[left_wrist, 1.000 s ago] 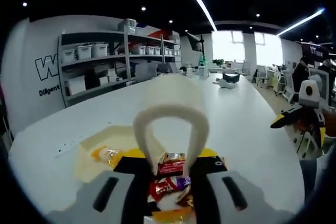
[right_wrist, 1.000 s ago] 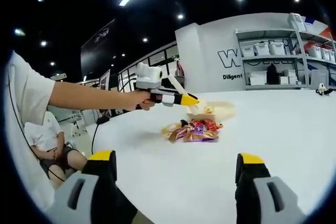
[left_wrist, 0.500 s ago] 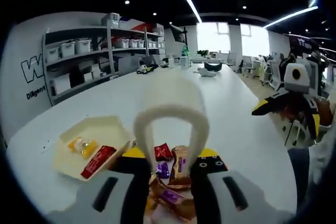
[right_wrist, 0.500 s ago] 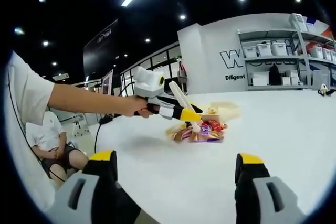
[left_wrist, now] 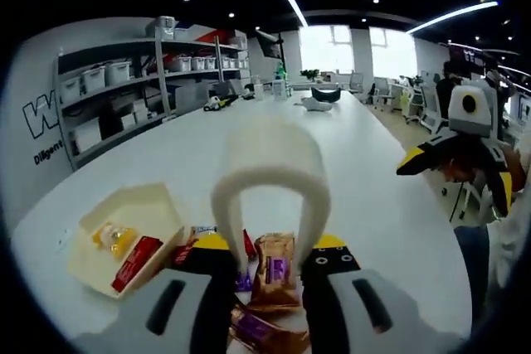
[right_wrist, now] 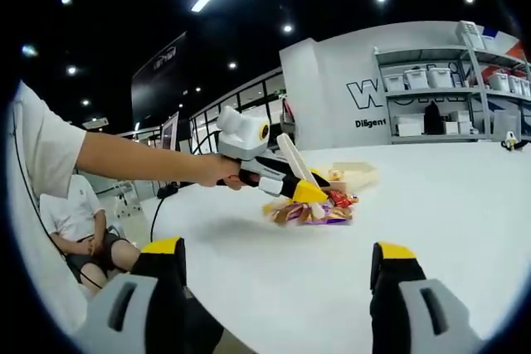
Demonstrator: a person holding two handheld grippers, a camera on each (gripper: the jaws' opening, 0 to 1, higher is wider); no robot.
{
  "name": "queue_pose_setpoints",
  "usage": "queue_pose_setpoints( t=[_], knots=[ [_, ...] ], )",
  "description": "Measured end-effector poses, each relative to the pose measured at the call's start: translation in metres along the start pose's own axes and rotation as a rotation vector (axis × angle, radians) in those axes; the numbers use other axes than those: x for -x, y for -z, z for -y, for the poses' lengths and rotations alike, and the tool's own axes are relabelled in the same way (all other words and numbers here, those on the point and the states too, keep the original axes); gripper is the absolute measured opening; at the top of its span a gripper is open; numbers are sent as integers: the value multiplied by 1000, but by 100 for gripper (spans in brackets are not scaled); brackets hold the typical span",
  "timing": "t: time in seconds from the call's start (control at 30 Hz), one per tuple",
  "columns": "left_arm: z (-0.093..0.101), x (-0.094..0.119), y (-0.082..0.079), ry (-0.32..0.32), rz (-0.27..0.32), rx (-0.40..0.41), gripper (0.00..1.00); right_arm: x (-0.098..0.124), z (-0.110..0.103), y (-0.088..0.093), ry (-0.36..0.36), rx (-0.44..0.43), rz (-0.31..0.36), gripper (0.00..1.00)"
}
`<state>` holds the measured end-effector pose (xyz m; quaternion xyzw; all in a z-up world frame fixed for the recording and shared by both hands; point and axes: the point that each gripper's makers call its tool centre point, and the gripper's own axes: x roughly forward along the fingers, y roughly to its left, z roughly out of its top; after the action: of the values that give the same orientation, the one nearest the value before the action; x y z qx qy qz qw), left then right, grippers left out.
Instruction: Place the target food into the container with the food tongs after gripping and lifting it, then release it inside without dropping or visibly crushing the food.
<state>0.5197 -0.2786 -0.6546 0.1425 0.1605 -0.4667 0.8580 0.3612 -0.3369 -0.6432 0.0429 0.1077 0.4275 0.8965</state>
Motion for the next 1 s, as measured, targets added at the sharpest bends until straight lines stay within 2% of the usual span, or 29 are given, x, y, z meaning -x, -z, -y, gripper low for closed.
queue_pose_setpoints(
  t=[0.07, 0.23, 0.27, 0.3, 0.53, 0.77, 0.93, 1.0],
  knots=[
    [2, -4, -1, 7, -8, 2, 29, 1, 2, 1, 3, 0, -1, 91],
    [8, -14, 9, 25, -83, -33, 28, 4, 3, 2, 5, -4, 1, 90],
    [12, -15, 11, 32, -90, -45, 28, 4, 3, 1, 4, -7, 5, 90],
    [12, -14, 6, 35, -69, -44, 28, 5, 4, 1, 5, -9, 6, 90],
    [16, -16, 10, 59, -124, 22, 25, 6, 6, 2, 9, -13, 8, 88],
    [19, -13, 14, 69, -150, 6, 22, 6, 5, 3, 3, -17, 11, 87],
    [19, -10, 18, 42, -177, 95, 22, 5, 0, 2, -6, -17, 17, 86],
    [18, -11, 18, 33, -178, 104, 22, 6, -1, 3, -6, -16, 16, 86]
  ],
)
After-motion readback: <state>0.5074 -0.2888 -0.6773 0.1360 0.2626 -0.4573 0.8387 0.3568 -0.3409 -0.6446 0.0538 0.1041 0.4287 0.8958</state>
